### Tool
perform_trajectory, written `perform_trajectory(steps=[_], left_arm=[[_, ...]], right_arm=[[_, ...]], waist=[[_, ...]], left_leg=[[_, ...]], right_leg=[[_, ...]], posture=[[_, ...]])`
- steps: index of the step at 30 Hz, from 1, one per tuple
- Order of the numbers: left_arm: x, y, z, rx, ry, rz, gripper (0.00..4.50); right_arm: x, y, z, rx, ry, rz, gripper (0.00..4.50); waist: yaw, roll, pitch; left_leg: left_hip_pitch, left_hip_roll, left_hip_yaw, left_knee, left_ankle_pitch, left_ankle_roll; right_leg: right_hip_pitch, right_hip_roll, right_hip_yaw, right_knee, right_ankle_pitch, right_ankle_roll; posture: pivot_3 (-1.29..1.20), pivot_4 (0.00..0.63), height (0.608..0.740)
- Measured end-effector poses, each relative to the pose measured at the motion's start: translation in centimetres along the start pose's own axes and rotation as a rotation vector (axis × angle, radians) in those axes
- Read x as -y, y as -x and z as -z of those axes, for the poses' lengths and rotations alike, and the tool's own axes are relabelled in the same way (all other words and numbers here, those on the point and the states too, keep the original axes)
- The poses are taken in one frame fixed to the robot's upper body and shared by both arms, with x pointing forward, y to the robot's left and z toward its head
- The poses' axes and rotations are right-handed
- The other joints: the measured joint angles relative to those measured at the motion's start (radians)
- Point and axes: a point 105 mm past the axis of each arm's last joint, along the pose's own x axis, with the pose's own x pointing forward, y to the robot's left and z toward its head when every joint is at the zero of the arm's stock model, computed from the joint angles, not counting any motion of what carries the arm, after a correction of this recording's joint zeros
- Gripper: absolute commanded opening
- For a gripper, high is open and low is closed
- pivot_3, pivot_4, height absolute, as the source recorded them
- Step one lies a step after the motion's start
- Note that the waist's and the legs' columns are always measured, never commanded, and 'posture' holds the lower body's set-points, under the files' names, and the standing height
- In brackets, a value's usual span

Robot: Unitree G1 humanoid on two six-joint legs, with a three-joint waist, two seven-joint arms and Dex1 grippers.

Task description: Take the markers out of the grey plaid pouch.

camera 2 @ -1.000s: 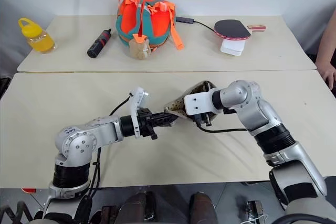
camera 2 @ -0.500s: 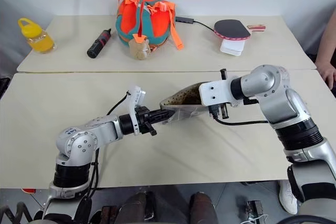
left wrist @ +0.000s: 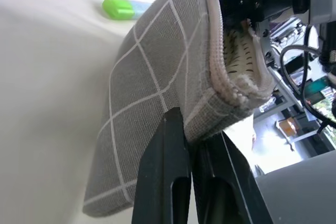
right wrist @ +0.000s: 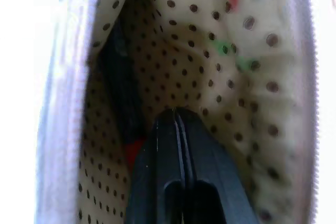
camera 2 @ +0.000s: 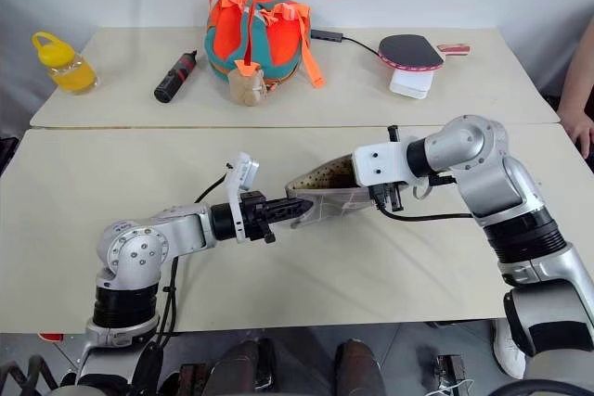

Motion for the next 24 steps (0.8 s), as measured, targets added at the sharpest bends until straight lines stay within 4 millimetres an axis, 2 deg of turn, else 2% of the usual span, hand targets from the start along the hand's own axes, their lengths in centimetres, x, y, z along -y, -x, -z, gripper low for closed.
perform_trajectory(steps=[5, 11, 14, 24], left_arm=[[0.6, -0.5, 0.5, 0.023, 0.075, 0.038, 0.0], [0.0, -0.6, 1.0, 0.015, 0.117, 0.033, 0.0], [-0.3, -0.5, 1.4, 0.01, 0.137, 0.028, 0.0], [-0.8, -0.7, 1.6, 0.018, 0.165, 0.03, 0.0]], right_arm=[[-0.6, -0.6, 0.1, -0.021, 0.003, -0.051, 2.26], [-1.1, -1.3, -0.5, -0.001, 0.033, -0.089, 2.26], [-1.6, -2.1, -0.3, -0.007, 0.026, -0.12, 2.26], [-2.4, -2.9, -0.3, -0.011, 0.06, -0.163, 2.26]], waist=[[0.001, 0.0, 0.0], [0.0, 0.0, 0.0], [0.001, 0.0, 0.0], [0.0, 0.0, 0.0]], left_leg=[[0.0, 0.0, 0.0, 0.0, 0.0, 0.0], [0.0, 0.0, 0.0, 0.0, 0.0, 0.0], [0.0, 0.0, 0.0, 0.0, 0.0, 0.0], [0.0, 0.0, 0.0, 0.0, 0.0, 0.0]], right_leg=[[0.0, 0.0, 0.0, 0.0, 0.0, 0.0], [0.0, 0.0, 0.0, 0.0, 0.0, 0.0], [0.0, 0.0, 0.0, 0.0, 0.0, 0.0], [0.001, 0.0, 0.0, 0.0, 0.0, 0.0]], posture=[[0.0, 0.15, 0.74], [0.0, 0.15, 0.74], [0.0, 0.15, 0.74], [0.0, 0.15, 0.74]])
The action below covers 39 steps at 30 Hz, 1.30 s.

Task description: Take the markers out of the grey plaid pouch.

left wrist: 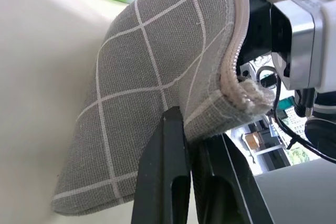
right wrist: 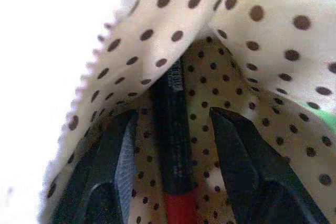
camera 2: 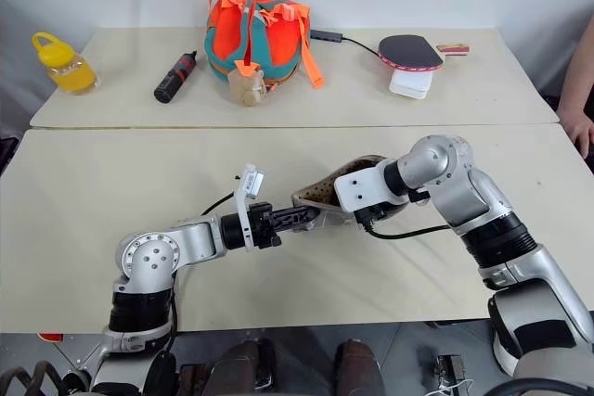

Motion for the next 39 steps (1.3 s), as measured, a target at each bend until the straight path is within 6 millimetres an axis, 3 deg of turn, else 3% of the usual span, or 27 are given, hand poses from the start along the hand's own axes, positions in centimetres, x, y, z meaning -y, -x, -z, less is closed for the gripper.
perform_trajectory(steps=[9, 15, 20, 29, 39], left_arm=[[-0.4, -0.1, 0.2, 0.0, 0.013, -0.005, 0.0], [-0.3, -0.2, 0.3, -0.005, 0.013, -0.003, 0.0], [-0.4, -0.2, 0.2, 0.001, 0.008, -0.008, 0.0], [-0.5, -0.6, -1.3, 0.077, 0.018, -0.018, 0.0], [0.3, -0.9, -2.4, 0.137, 0.064, 0.026, 0.0]], right_arm=[[0.1, -1.3, 0.8, -0.017, -0.031, 0.004, 2.26], [0.1, -1.6, 0.9, -0.015, -0.042, 0.005, 0.52], [0.0, -1.1, 0.7, -0.022, -0.042, -0.002, 0.51], [0.6, 1.4, -0.5, 0.005, -0.068, 0.041, 0.51], [0.0, 1.3, -1.7, 0.035, -0.046, 0.037, 0.51]], waist=[[-0.002, 0.0, 0.0], [-0.003, 0.0, 0.0], [0.0, 0.0, 0.0], [0.001, 0.0, 0.0], [0.002, 0.0, 0.0]], left_leg=[[0.001, 0.0, 0.0, 0.001, 0.0, 0.0], [0.002, 0.0, -0.001, 0.002, 0.0, 0.0], [0.001, 0.0, -0.001, 0.002, 0.0, 0.0], [0.0, 0.0, -0.001, 0.001, 0.0, 0.0], [0.0, 0.0, -0.001, 0.0, 0.0, 0.0]], right_leg=[[0.001, 0.0, 0.0, 0.0, 0.0, 0.0], [0.002, 0.0, 0.0, 0.001, 0.0, 0.0], [0.002, 0.0, 0.0, 0.0, 0.0, 0.0], [0.002, 0.0, -0.001, 0.0, 0.0, 0.0], [0.002, 0.0, -0.001, -0.001, 0.0, 0.0]], posture=[[0.0, 0.15, 0.74], [0.0, 0.15, 0.74], [0.0, 0.15, 0.74], [0.0, 0.15, 0.74], [0.0, 0.15, 0.74]])
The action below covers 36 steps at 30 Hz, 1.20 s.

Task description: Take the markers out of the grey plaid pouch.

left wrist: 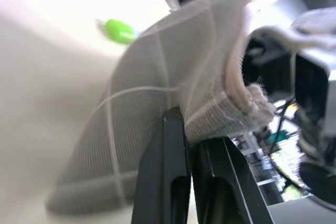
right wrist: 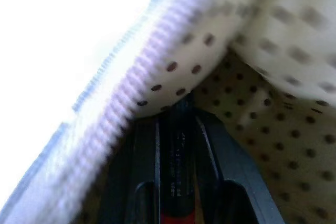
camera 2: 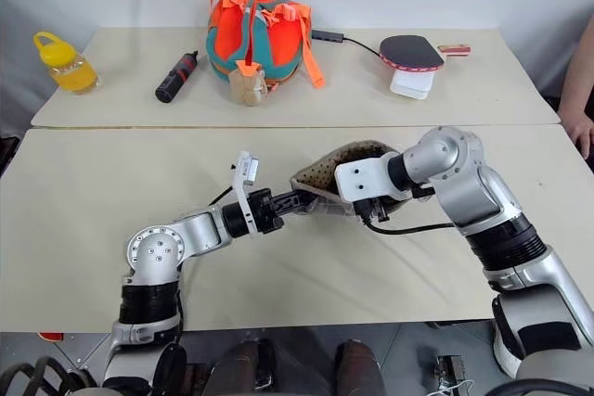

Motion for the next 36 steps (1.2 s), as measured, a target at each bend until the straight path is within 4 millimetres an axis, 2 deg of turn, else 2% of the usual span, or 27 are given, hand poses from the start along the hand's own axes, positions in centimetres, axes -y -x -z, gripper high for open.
perform_trajectory(steps=[4, 8, 16, 21, 29, 36], left_arm=[[0.5, -0.2, -0.6, 0.034, 0.039, 0.025, 0.0], [0.3, 0.5, -0.7, -0.002, -0.012, 0.009, 0.0], [-0.1, 1.1, -0.9, -0.006, -0.13, -0.032, 0.0], [-0.1, 1.0, -0.5, -0.022, -0.14, -0.032, 0.0], [-1.1, 1.4, 0.4, -0.18, -0.643, -0.112, 0.0], [-1.8, 1.4, -0.5, -0.119, -0.728, -0.143, 0.0]], right_arm=[[-0.1, 0.0, -0.3, 0.006, -0.002, 0.005, 0.51], [-0.1, -0.6, -1.0, 0.037, -0.005, 0.003, 0.51], [2.1, 0.1, -1.5, 0.04, 0.039, 0.054, 0.51], [2.4, 0.1, -1.1, 0.04, 0.032, 0.077, 0.51], [1.9, -0.6, 0.7, 0.041, -0.036, 0.093, 0.51], [2.0, 0.9, 1.2, 0.065, -0.08, 0.107, 0.51]], waist=[[-0.001, 0.0, 0.0], [-0.005, 0.0, 0.0], [-0.001, 0.0, 0.0], [-0.001, 0.0, 0.0], [-0.001, 0.0, 0.0], [-0.002, 0.0, 0.0]], left_leg=[[0.0, 0.0, 0.0, 0.0, 0.0, 0.0], [0.0, 0.0, 0.0, -0.001, 0.0, 0.0], [0.0, 0.0, 0.0, -0.001, 0.0, 0.0], [0.0, 0.0, 0.0, -0.001, 0.0, 0.0], [0.0, 0.0, 0.002, -0.002, 0.0, 0.0], [-0.001, 0.0, 0.002, -0.002, 0.0, 0.0]], right_leg=[[0.0, 0.0, 0.0, 0.0, 0.0, 0.0], [0.0, 0.0, 0.0, 0.0, 0.0, 0.0], [-0.001, 0.0, 0.0, 0.0, 0.0, 0.0], [-0.001, 0.0, 0.0, 0.0, 0.0, 0.0], [-0.002, 0.0, 0.001, -0.001, 0.0, 0.0], [-0.002, 0.0, 0.001, 0.0, 0.0, 0.0]], posture=[[0.0, 0.15, 0.74], [0.0, 0.15, 0.74], [0.0, 0.15, 0.74], [0.0, 0.15, 0.74], [0.0, 0.15, 0.74], [0.0, 0.15, 0.74]])
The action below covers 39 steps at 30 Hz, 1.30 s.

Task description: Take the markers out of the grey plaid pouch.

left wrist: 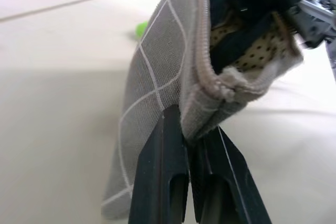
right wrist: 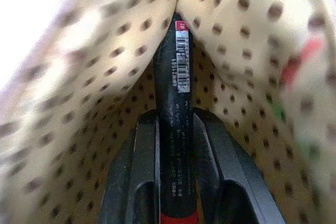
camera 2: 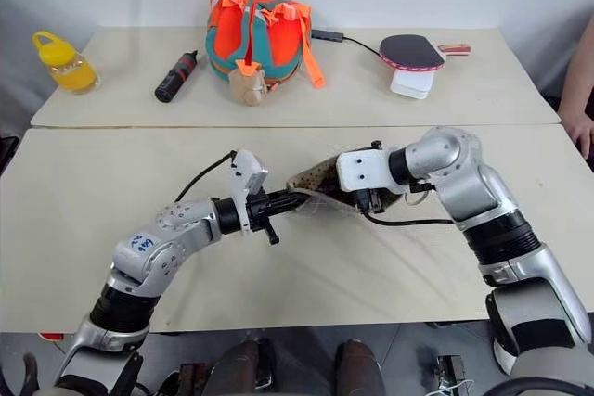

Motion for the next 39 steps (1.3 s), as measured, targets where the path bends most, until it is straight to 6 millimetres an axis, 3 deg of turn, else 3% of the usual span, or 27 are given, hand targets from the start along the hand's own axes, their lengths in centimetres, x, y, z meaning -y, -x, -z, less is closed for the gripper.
perform_trajectory(steps=[12, 18, 22, 25, 28, 32, 36, 39], left_arm=[[-2.3, 1.2, 0.0, 0.037, -0.061, -0.112, 0.0], [-7.5, 6.0, -1.0, 0.019, -0.14, -0.33, 0.0], [-10.7, 10.1, -2.4, 0.008, -0.255, -0.491, 0.0], [-11.6, 12.2, -3.1, -0.044, -0.425, -0.562, 0.0], [-11.3, 13.0, -3.4, -0.048, -0.53, -0.597, 0.0], [-9.3, 11.6, -1.9, -0.061, -0.58, -0.541, 0.0], [-7.5, 9.3, 2.5, -0.125, -0.505, -0.486, 0.0], [-7.3, 9.1, 3.0, -0.142, -0.529, -0.483, 0.69]], right_arm=[[0.9, 3.7, -2.6, 0.167, -0.08, 0.05, 0.51], [3.3, 6.4, -4.5, 0.242, -0.075, 0.165, 0.51], [3.8, 6.6, -4.4, 0.244, -0.087, 0.201, 0.51], [2.8, 6.1, -2.9, 0.184, -0.103, 0.185, 0.51], [0.9, 4.4, 0.5, 0.06, -0.122, 0.144, 0.51], [-0.6, 3.1, 3.5, -0.022, -0.137, 0.131, 0.51], [-1.5, 1.7, 4.3, 0.013, -0.161, 0.161, 0.51], [-2.2, 1.0, 5.6, -0.009, -0.165, 0.159, 0.51]], waist=[[-0.001, 0.0, 0.0], [-0.003, 0.0, 0.0], [0.001, 0.0, 0.0], [0.002, 0.0, 0.0], [0.005, 0.0, 0.0], [0.002, 0.0, 0.0], [-0.006, -0.001, 0.0], [-0.002, -0.001, 0.0]], left_leg=[[0.0, 0.0, 0.0, 0.001, 0.0, 0.0], [-0.001, 0.001, 0.001, 0.0, 0.0, 0.0], [-0.002, 0.0, 0.002, -0.002, 0.0, 0.0], [-0.002, 0.0, 0.002, -0.003, -0.001, 0.0], [-0.003, -0.001, 0.003, -0.003, -0.001, 0.0], [-0.003, 0.0, 0.004, -0.002, -0.001, 0.0], [-0.002, 0.001, 0.005, -0.001, -0.001, -0.001], [-0.002, 0.001, 0.005, 0.0, 0.0, 0.0]], right_leg=[[-0.001, 0.0, 0.0, 0.001, 0.0, 0.0], [-0.002, 0.0, 0.0, 0.002, 0.0, 0.0], [-0.004, -0.001, 0.0, 0.001, 0.0, 0.0], [-0.004, -0.001, 0.0, 0.0, 0.0, 0.0], [-0.004, -0.001, 0.0, 0.0, 0.0, 0.0], [-0.006, -0.001, 0.001, 0.001, 0.0, 0.0], [-0.006, 0.0, 0.001, 0.002, 0.0, 0.0], [-0.006, 0.0, 0.002, 0.003, 0.0, 0.0]], posture=[[0.0, 0.15, 0.74], [0.0, 0.15, 0.74], [0.0, 0.15, 0.74], [0.0, 0.15, 0.74], [0.0, 0.15, 0.74], [0.0, 0.15, 0.74], [0.0, 0.15, 0.74], [0.0, 0.15, 0.74]])
